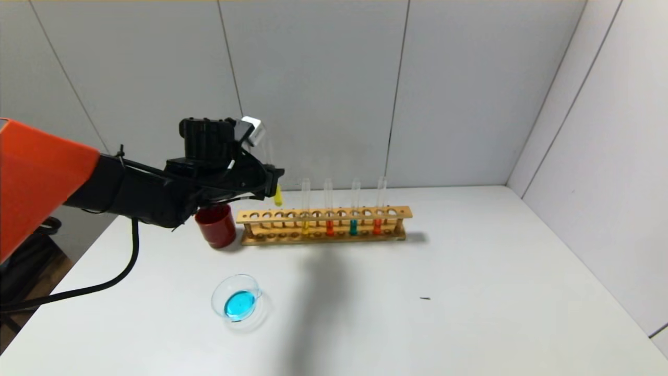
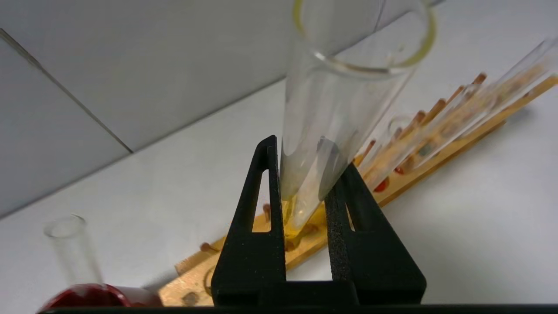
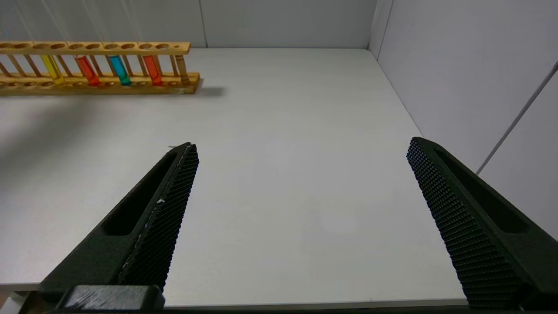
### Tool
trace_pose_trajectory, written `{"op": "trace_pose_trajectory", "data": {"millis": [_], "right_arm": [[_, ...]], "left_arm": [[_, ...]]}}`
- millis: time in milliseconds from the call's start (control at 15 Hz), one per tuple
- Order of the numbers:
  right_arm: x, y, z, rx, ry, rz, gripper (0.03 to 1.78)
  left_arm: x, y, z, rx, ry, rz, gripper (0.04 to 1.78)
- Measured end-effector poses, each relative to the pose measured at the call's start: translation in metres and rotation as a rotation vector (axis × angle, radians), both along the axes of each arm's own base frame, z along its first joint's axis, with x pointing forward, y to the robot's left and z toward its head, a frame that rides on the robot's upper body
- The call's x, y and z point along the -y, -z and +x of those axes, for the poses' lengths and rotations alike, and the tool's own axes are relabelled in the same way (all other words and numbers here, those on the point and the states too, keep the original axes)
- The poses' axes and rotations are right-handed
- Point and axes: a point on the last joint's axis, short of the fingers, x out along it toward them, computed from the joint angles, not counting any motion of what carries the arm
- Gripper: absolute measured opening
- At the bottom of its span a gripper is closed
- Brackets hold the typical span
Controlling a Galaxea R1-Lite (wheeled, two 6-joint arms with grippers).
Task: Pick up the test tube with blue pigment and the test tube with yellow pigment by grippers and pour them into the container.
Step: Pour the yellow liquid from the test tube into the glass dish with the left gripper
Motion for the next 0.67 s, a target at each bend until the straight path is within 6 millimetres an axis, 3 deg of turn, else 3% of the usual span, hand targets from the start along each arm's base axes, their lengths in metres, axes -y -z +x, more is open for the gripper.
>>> {"op": "trace_pose_trajectory", "data": {"millis": [267, 467, 667], "right_arm": [[0.0, 0.0, 0.0, 0.0, 0.0, 0.0, 1.75], [0.0, 0.0, 0.0, 0.0, 0.0, 0.0, 1.75], [0.0, 0.0, 0.0, 0.0, 0.0, 0.0, 1.75]], "left_arm": [[-0.004, -0.048, -0.013, 0.049, 0.002, -0.002, 0.32], [-0.011, -0.073, -0.038, 0.071, 0.01, 0.036, 0.32], [-0.026, -0.06, -0.075, 0.041, 0.023, 0.194, 0.32]]}}
